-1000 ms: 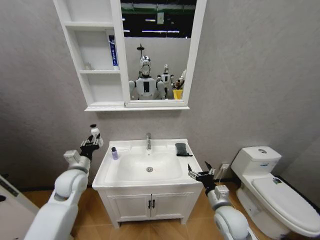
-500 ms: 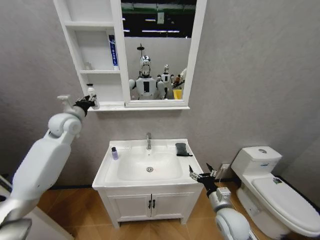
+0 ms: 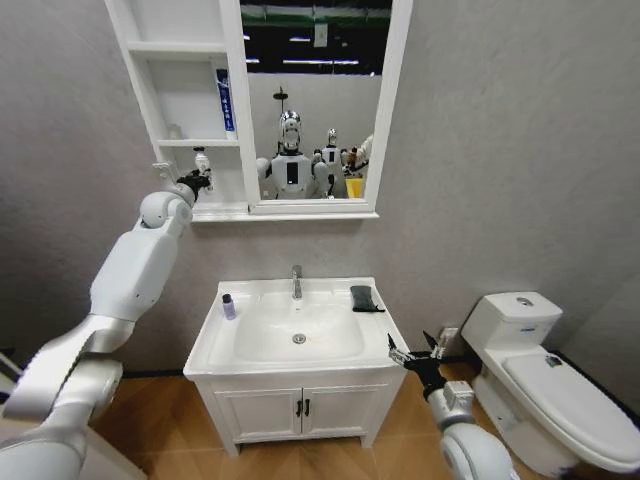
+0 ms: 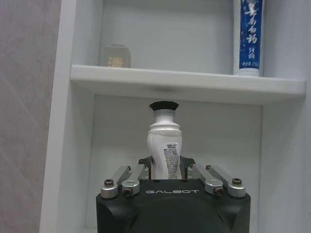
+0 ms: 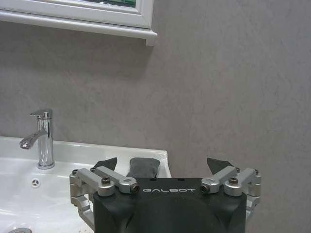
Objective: Move facial cleanser and shampoo from washbasin to cabinet, then wipe washbasin with towel.
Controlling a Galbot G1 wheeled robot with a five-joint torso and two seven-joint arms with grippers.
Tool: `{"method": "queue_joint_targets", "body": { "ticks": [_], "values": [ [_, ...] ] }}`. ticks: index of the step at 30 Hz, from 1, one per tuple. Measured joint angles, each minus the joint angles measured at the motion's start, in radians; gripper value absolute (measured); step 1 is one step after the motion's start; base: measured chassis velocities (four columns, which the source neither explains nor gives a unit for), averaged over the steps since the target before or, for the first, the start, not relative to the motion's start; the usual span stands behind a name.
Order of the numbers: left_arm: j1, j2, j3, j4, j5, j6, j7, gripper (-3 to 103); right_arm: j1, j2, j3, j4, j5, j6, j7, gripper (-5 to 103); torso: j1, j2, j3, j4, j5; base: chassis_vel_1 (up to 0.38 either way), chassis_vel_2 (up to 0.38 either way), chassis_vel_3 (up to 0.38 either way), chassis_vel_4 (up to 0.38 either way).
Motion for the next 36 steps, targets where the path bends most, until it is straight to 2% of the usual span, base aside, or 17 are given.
{"method": "queue_joint_targets", "body": {
  "ticks": [22, 25, 26, 28, 29, 32, 33, 36],
  "values": [
    [0.017, -0.05, -0.064, 0.118, 0.114, -0.053, 0.043, 28, -0.002, -0.005, 0.004, 0.009, 0.0, -0.002, 0.003, 100, 0.0, 0.0, 0.0, -0.0001, 0.0, 0.0, 0.0, 0.0, 0.0],
    [0.027, -0.053, -0.077, 0.126, 0.138, -0.062, 0.05, 44, -0.004, -0.006, 0.005, 0.014, 0.0, -0.002, 0.003, 100, 0.0, 0.0, 0.0, -0.0001, -0.0001, 0.0, 0.0, 0.0, 0.0],
    [0.027, -0.053, -0.077, 0.126, 0.138, -0.062, 0.05, 44, -0.004, -0.006, 0.005, 0.014, 0.0, -0.002, 0.003, 100, 0.0, 0.0, 0.0, -0.0001, -0.0001, 0.0, 0.0, 0.0, 0.0],
    [0.034, -0.049, -0.085, 0.12, 0.14, -0.063, 0.054, 55, -0.005, -0.006, 0.005, 0.015, -0.001, -0.002, 0.004, 100, 0.0, 0.0, 0.0, 0.0, -0.0001, 0.0, 0.0, 0.0, 0.0],
    [0.034, -0.049, -0.085, 0.12, 0.14, -0.063, 0.054, 55, -0.005, -0.006, 0.005, 0.015, -0.001, -0.002, 0.004, 100, 0.0, 0.0, 0.0, 0.0, -0.0001, 0.0, 0.0, 0.0, 0.0],
    [0.043, -0.04, -0.092, 0.096, 0.138, -0.06, 0.055, 71, -0.005, -0.003, 0.004, 0.017, -0.003, -0.003, 0.004, 100, 0.0, 0.0, 0.0, -0.0001, 0.0001, 0.0, 0.0, 0.0, 0.0],
    [0.043, -0.04, -0.092, 0.096, 0.138, -0.06, 0.055, 71, -0.005, -0.003, 0.004, 0.017, -0.003, -0.003, 0.004, 100, 0.0, 0.0, 0.0, -0.0001, 0.0001, 0.0, 0.0, 0.0, 0.0],
    [0.066, -0.024, -0.099, 0.045, 0.128, -0.05, 0.048, 82, -0.005, 0.0, -0.001, 0.019, -0.006, -0.003, 0.005, 100, 0.0, 0.0, 0.0, -0.0001, 0.0, 0.0, 0.0, 0.0, 0.0]
  ]
}}
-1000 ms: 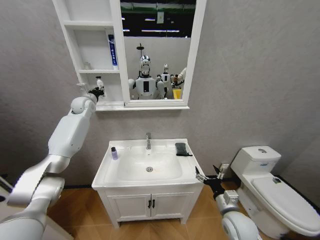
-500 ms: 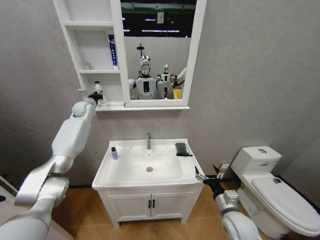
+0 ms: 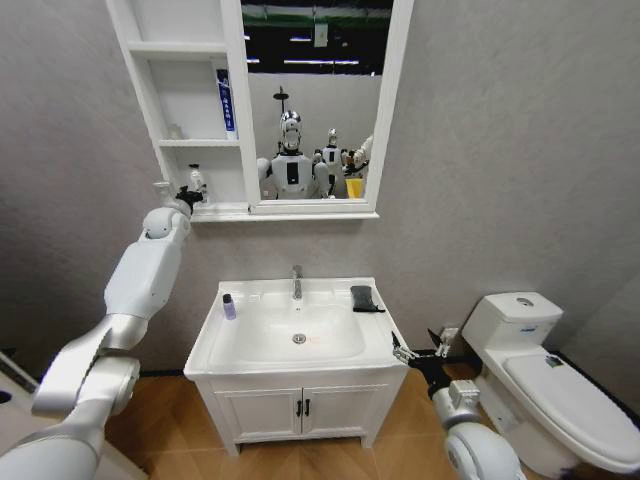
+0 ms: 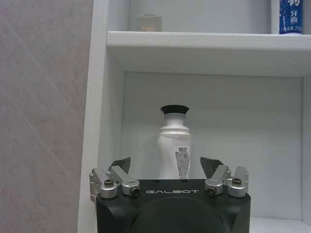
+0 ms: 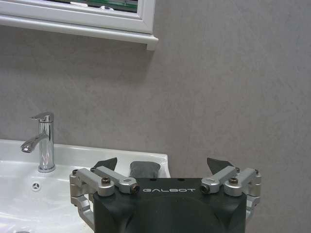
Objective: Move facial cleanser and shampoo from washbasin to cabinet, then wipe washbasin with towel.
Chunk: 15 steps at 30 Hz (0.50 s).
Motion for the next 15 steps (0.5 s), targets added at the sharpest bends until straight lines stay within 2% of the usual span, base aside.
{"method": "queue_joint_targets", "body": {
  "ticks": [1, 2, 4, 5, 6, 8, 9, 10, 11, 12, 14, 15],
  "values": [
    [0.015, 0.007, -0.005, -0.028, -0.01, 0.008, -0.012, 87, 0.0, 0.001, -0.001, 0.001, -0.001, 0.0, 0.001, 100, 0.0, 0.0, 0.0, -0.0001, 0.0, 0.0, 0.0, 0.0, 0.0],
    [0.015, 0.007, -0.005, -0.028, -0.01, 0.008, -0.012, 87, 0.0, 0.001, -0.001, 0.001, -0.001, 0.0, 0.001, 100, 0.0, 0.0, 0.0, -0.0001, 0.0, 0.0, 0.0, 0.0, 0.0],
    [0.089, 0.041, -0.029, -0.162, -0.055, 0.042, -0.061, 97, -0.003, 0.006, -0.003, 0.004, -0.003, 0.0, 0.002, 100, 0.0, 0.0, 0.0, -0.0002, 0.0, 0.0, 0.0, 0.0, 0.0],
    [0.129, 0.058, -0.042, -0.235, -0.078, 0.06, -0.082, 99, -0.005, 0.008, -0.003, 0.005, -0.005, 0.0, 0.002, 100, 0.0, 0.0, 0.0, 0.0, -0.0003, 0.0, 0.0, 0.0, 0.0],
    [0.129, 0.058, -0.042, -0.235, -0.078, 0.06, -0.082, 99, -0.005, 0.008, -0.003, 0.005, -0.005, 0.0, 0.002, 100, 0.0, 0.0, 0.0, 0.0, -0.0003, 0.0, 0.0, 0.0, 0.0],
    [0.221, 0.094, -0.078, -0.393, -0.121, 0.089, -0.132, 100, -0.01, 0.014, -0.005, 0.005, -0.009, 0.0, 0.002, 100, 0.0, 0.0, 0.0, -0.0001, 0.0003, 0.0, 0.0, 0.0, 0.0],
    [0.221, 0.094, -0.078, -0.393, -0.121, 0.089, -0.132, 100, -0.01, 0.014, -0.005, 0.005, -0.009, 0.0, 0.002, 100, 0.0, 0.0, 0.0, -0.0001, 0.0003, 0.0, 0.0, 0.0, 0.0],
    [0.276, 0.111, -0.103, -0.464, -0.132, 0.105, -0.156, 100, -0.011, 0.018, -0.007, 0.005, -0.009, 0.0, 0.002, 100, 0.0, 0.0, 0.0, -0.0001, 0.0005, 0.0, 0.0, 0.0, 0.0],
    [0.391, 0.137, -0.152, -0.578, -0.139, 0.123, -0.185, 100, -0.012, 0.024, -0.013, 0.005, -0.01, 0.0, 0.003, 100, 0.0, 0.0, 0.0, 0.0, -0.0001, 0.0, 0.0, 0.0, 0.0],
    [0.391, 0.137, -0.152, -0.578, -0.139, 0.123, -0.185, 100, -0.012, 0.024, -0.013, 0.005, -0.01, 0.0, 0.003, 100, 0.0, 0.0, 0.0, 0.0, -0.0001, 0.0, 0.0, 0.0, 0.0],
    [0.597, 0.151, -0.219, -0.721, -0.114, 0.132, -0.194, 100, -0.006, 0.032, -0.026, -0.002, -0.019, -0.001, 0.003, 100, 0.0, 0.0, 0.0, 0.0004, -0.0002, 0.0, 0.0, 0.0, 0.0],
    [0.597, 0.151, -0.219, -0.721, -0.114, 0.132, -0.194, 100, -0.006, 0.032, -0.026, -0.002, -0.019, -0.001, 0.003, 100, 0.0, 0.0, 0.0, 0.0004, -0.0002, 0.0, 0.0, 0.0, 0.0]
  ]
}}
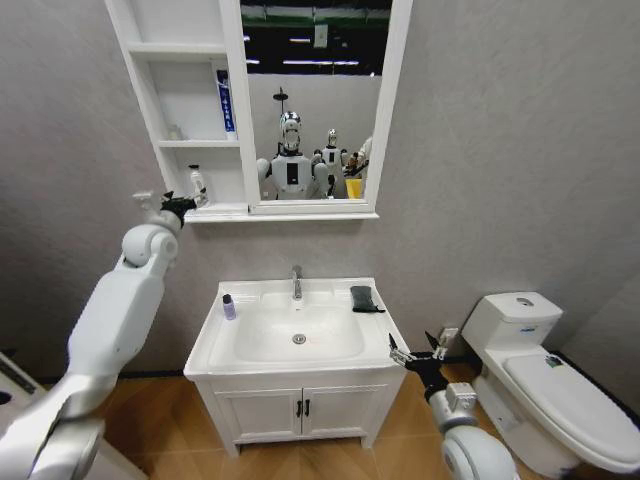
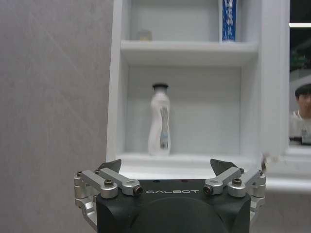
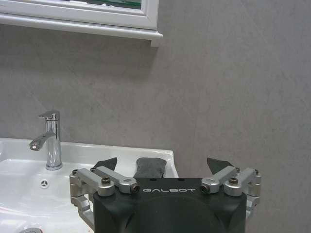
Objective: Move facial cleanser and shampoo from washbasin to cabinet, then wipe washbasin with towel.
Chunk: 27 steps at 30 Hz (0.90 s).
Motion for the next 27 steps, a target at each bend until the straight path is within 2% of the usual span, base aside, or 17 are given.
{"method": "queue_joint_targets", "body": {
  "ticks": [1, 2, 4, 5, 7, 8, 10, 11, 12, 13, 15, 20, 27],
  "values": [
    [0.064, -0.006, -0.019, -0.026, 0.025, -0.008, 0.007, 100, 0.002, 0.002, -0.004, -0.003, -0.004, 0.0, 0.0, 100, 0.0, 0.0, 0.0, 0.0, 0.0001, 0.0, 0.0, 0.0, 0.0],
    [0.064, -0.006, -0.019, -0.026, 0.025, -0.008, 0.007, 100, 0.002, 0.002, -0.004, -0.003, -0.004, 0.0, 0.0, 100, 0.0, 0.0, 0.0, 0.0, 0.0001, 0.0, 0.0, 0.0, 0.0],
    [0.219, -0.062, -0.049, -0.024, 0.14, -0.072, 0.056, 100, 0.006, 0.008, -0.016, -0.013, -0.018, -0.001, 0.0, 100, 0.0, 0.0, 0.0, 0.0, -0.0001, 0.0, 0.0, 0.0, 0.0],
    [0.219, -0.062, -0.049, -0.024, 0.14, -0.072, 0.056, 100, 0.006, 0.008, -0.016, -0.013, -0.018, -0.001, 0.0, 100, 0.0, 0.0, 0.0, 0.0, -0.0001, 0.0, 0.0, 0.0, 0.0],
    [0.306, -0.132, -0.045, 0.045, 0.232, -0.142, 0.09, 100, 0.003, 0.007, -0.026, -0.023, -0.024, -0.001, -0.002, 100, 0.0, 0.0, 0.0, -0.0007, 0.0003, 0.0, 0.0, 0.0, 0.0],
    [0.306, -0.132, -0.045, 0.045, 0.232, -0.142, 0.09, 100, 0.003, 0.007, -0.026, -0.023, -0.024, -0.001, -0.002, 100, 0.0, 0.0, 0.0, -0.0007, 0.0003, 0.0, 0.0, 0.0, 0.0],
    [0.336, -0.191, -0.04, 0.131, 0.303, -0.196, 0.125, 100, 0.006, 0.0, -0.029, -0.029, -0.025, 0.0, -0.007, 100, 0.0, 0.0, 0.0, -0.0005, 0.0001, 0.0, 0.0, 0.0, 0.0],
    [0.336, -0.191, -0.04, 0.131, 0.303, -0.196, 0.125, 100, 0.006, 0.0, -0.029, -0.029, -0.025, 0.0, -0.007, 100, 0.0, 0.0, 0.0, -0.0005, 0.0001, 0.0, 0.0, 0.0, 0.0],
    [0.337, -0.225, -0.039, 0.189, 0.361, -0.235, 0.159, 100, 0.006, 0.0, -0.029, -0.03, -0.025, 0.0, -0.008, 100, 0.0, 0.0, 0.0, -0.0004, 0.0005, 0.0, 0.0, 0.0, 0.0],
    [0.337, -0.225, -0.039, 0.189, 0.361, -0.235, 0.159, 100, 0.006, 0.0, -0.029, -0.03, -0.025, 0.0, -0.008, 100, 0.0, 0.0, 0.0, -0.0004, 0.0005, 0.0, 0.0, 0.0, 0.0],
    [0.328, -0.286, -0.036, 0.281, 0.423, -0.273, 0.203, 100, 0.003, 0.004, -0.026, -0.03, -0.026, 0.001, -0.008, 100, 0.0, 0.0, 0.0, -0.0007, 0.0002, 0.0, 0.0, 0.0, 0.0],
    [0.31, -0.325, -0.022, 0.355, 0.455, -0.279, 0.232, 100, -0.002, 0.009, -0.023, -0.031, -0.031, 0.006, -0.008, 100, 0.0, 0.0, 0.0, -0.0006, 0.0004, 0.0, 0.0, 0.0, 0.0],
    [0.237, -0.359, -0.011, 0.477, 0.467, -0.27, 0.241, 100, -0.003, 0.015, -0.021, -0.035, -0.035, 0.013, -0.008, 100, 0.0, 0.0, 0.0, -0.0005, 0.0003, 0.0, 0.0, 0.0, 0.0]
  ]
}}
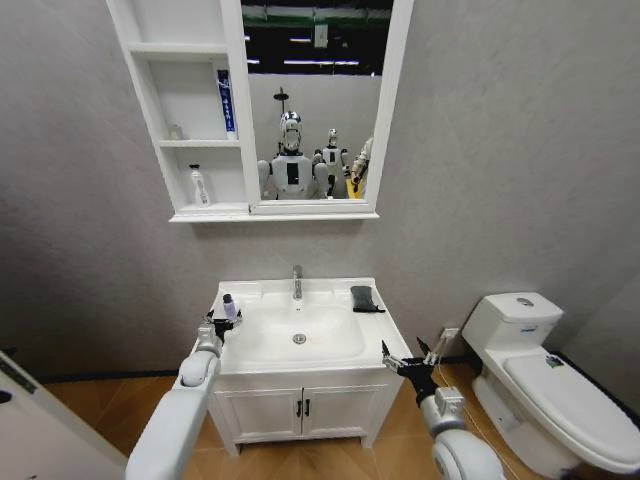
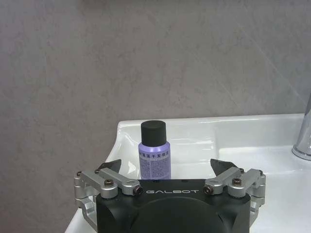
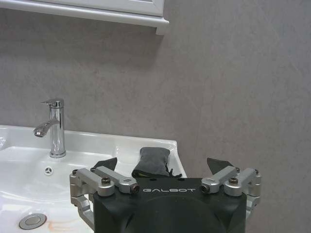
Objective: Move facial cleanser and shampoo from washbasin to cabinet, then wipe washbasin with towel.
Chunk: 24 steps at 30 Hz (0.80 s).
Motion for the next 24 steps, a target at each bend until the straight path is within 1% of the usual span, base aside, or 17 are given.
{"method": "queue_joint_targets", "body": {
  "ticks": [5, 6, 8, 13, 14, 16, 22, 24],
  "values": [
    [-0.057, 0.005, 0.006, 0.06, -0.003, 0.021, 0.007, 100, -0.007, -0.001, 0.001, -0.009, -0.005, 0.011, 0.0, 100, 0.0, 0.0, 0.0, 0.0001, 0.0, 0.0, 0.0, 0.0, 0.0],
    [-0.057, 0.005, 0.006, 0.06, -0.003, 0.021, 0.007, 100, -0.007, -0.001, 0.001, -0.009, -0.005, 0.011, 0.0, 100, 0.0, 0.0, 0.0, 0.0001, 0.0, 0.0, 0.0, 0.0, 0.0],
    [-0.082, 0.006, 0.009, 0.099, -0.003, 0.023, 0.01, 100, -0.009, -0.002, 0.0, -0.014, -0.005, 0.014, -0.001, 100, 0.0, 0.0, 0.0, 0.0, 0.0001, 0.0, 0.0, 0.0, 0.0],
    [-0.125, -0.004, 0.01, 0.17, 0.009, 0.015, 0.019, 100, -0.008, -0.002, 0.0, -0.022, -0.006, 0.019, -0.001, 100, 0.0, 0.0, 0.0, 0.0001, 0.0, 0.0, 0.0, 0.0, 0.0],
    [-0.125, -0.004, 0.01, 0.17, 0.009, 0.015, 0.019, 100, -0.008, -0.002, 0.0, -0.022, -0.006, 0.019, -0.001, 100, 0.0, 0.0, 0.0, 0.0001, 0.0, 0.0, 0.0, 0.0, 0.0],
    [-0.147, -0.014, 0.01, 0.202, 0.024, 0.004, 0.022, 100, -0.008, -0.001, 0.002, -0.026, -0.006, 0.022, -0.002, 100, 0.0, 0.0, 0.0, 0.0001, -0.0001, 0.0, 0.0, 0.0, 0.0],
    [-0.161, -0.019, 0.01, 0.224, 0.051, -0.006, 0.029, 101, -0.015, 0.0, 0.004, -0.029, -0.007, 0.03, -0.003, 100, 0.0, 0.0, 0.0, 0.0003, 0.0, 0.0, 0.0, 0.0, 0.0],
    [-0.168, -0.027, 0.01, 0.238, 0.053, -0.006, 0.031, 91, -0.014, 0.001, 0.003, -0.036, -0.008, 0.031, -0.005, 100, 0.0, 0.0, 0.0, 0.0, 0.0, 0.0, 0.0, 0.0, 0.0]
  ]
}}
